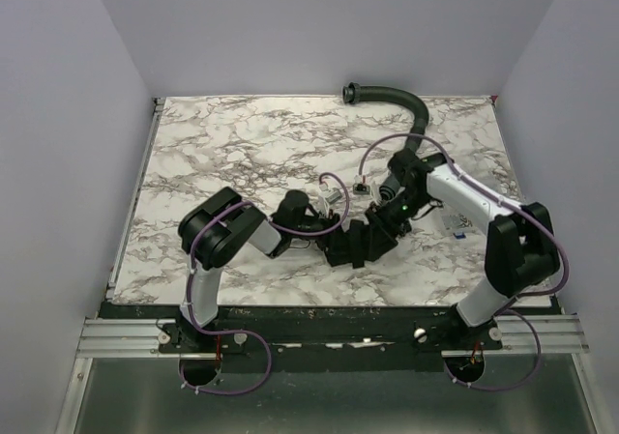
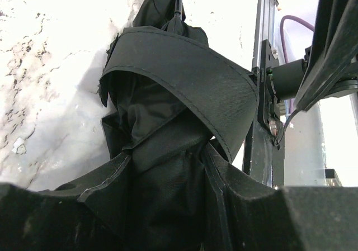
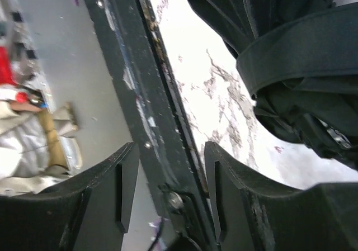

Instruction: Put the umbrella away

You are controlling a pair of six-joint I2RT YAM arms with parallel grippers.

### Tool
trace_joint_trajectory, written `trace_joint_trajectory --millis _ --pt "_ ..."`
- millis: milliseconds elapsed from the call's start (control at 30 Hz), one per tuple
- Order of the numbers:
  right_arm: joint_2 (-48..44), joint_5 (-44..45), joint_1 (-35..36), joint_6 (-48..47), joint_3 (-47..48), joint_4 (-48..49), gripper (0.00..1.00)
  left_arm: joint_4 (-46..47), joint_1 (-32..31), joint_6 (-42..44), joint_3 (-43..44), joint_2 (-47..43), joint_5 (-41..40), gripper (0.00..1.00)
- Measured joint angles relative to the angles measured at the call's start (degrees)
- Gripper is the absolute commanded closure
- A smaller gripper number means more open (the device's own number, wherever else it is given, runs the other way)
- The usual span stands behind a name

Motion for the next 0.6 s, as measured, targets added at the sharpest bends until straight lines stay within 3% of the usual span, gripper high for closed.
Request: trace_joint_trajectory --millis 33,167,367,600 --pt "-0.26 1.01 0.0 -2.05 0.59 -1.03 0.38 -0.15 0.0 -0.02 0.02 -0.04 0.0 0.94" --pt "-5.92 6.91 0.0 -14.47 1.44 -2.75 0.01 -0.46 0.0 0.11 0.13 -0.24 0.0 0.94" --pt "-22.93 8.44 0.0 -32.46 -9.86 8.72 0.0 -1.49 0.0 0.5 0.48 -0.37 0.0 0.94" --pt "-16.41 6.38 0.31 -42.69 -22.23 29.31 0.01 -2.6 0.0 0.63 0.83 -0.11 0.04 0.94"
